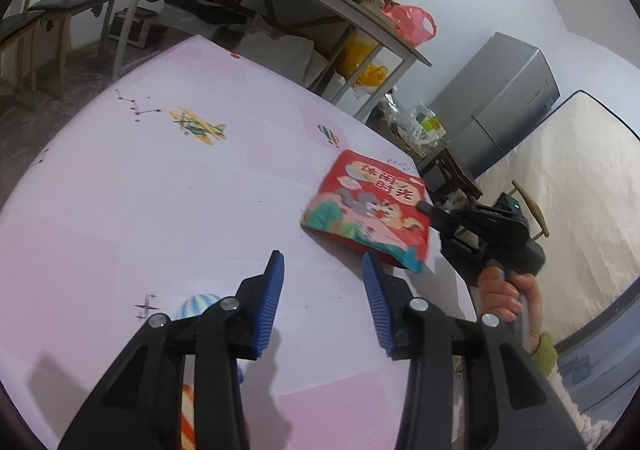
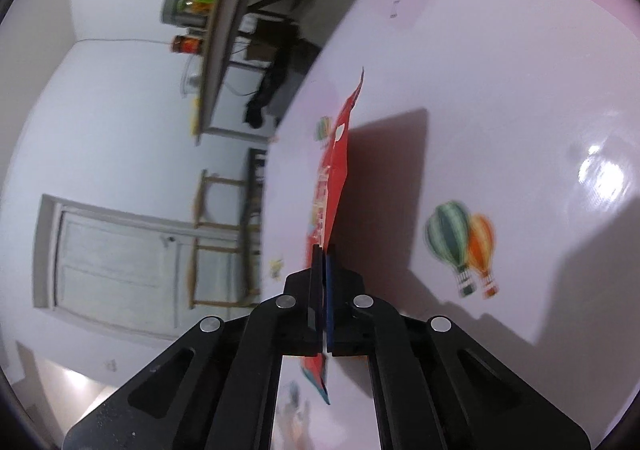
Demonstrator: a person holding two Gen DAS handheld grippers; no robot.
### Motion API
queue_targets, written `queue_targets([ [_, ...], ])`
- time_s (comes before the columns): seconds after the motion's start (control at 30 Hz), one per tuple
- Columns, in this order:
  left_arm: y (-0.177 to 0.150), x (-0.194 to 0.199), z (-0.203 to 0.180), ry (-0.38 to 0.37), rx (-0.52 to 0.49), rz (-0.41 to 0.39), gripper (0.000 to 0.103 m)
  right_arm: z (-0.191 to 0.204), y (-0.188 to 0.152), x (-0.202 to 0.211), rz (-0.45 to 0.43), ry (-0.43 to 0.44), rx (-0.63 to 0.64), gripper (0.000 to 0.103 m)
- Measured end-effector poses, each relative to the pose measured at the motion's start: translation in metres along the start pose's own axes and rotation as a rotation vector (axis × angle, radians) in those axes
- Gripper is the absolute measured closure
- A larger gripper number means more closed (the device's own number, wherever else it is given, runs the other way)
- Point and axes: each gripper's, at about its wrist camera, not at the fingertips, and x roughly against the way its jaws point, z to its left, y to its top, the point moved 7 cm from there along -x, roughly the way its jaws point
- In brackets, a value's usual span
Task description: Collect trash
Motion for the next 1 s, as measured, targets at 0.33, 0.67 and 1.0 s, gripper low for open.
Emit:
queue_targets([
  [0.33, -0.014, 0.008, 0.010, -0.056, 0.052, 0.031, 0.063, 0.029, -0.057, 0.002, 0.177, 0.083, 0.061, 0.103],
  [0.67, -0.050, -0.014, 0.008, -0.101, 0.097, 0.216, 0.056, 0.011, -0.122, 0.023, 0.307, -0.081, 0.200, 0.103],
  [1.0, -0.070, -0.022, -0.013, -0.155, 0.101, 0.307, 0.056, 0.003, -0.135, 0.019, 0.274, -0.392, 0.451, 0.103],
])
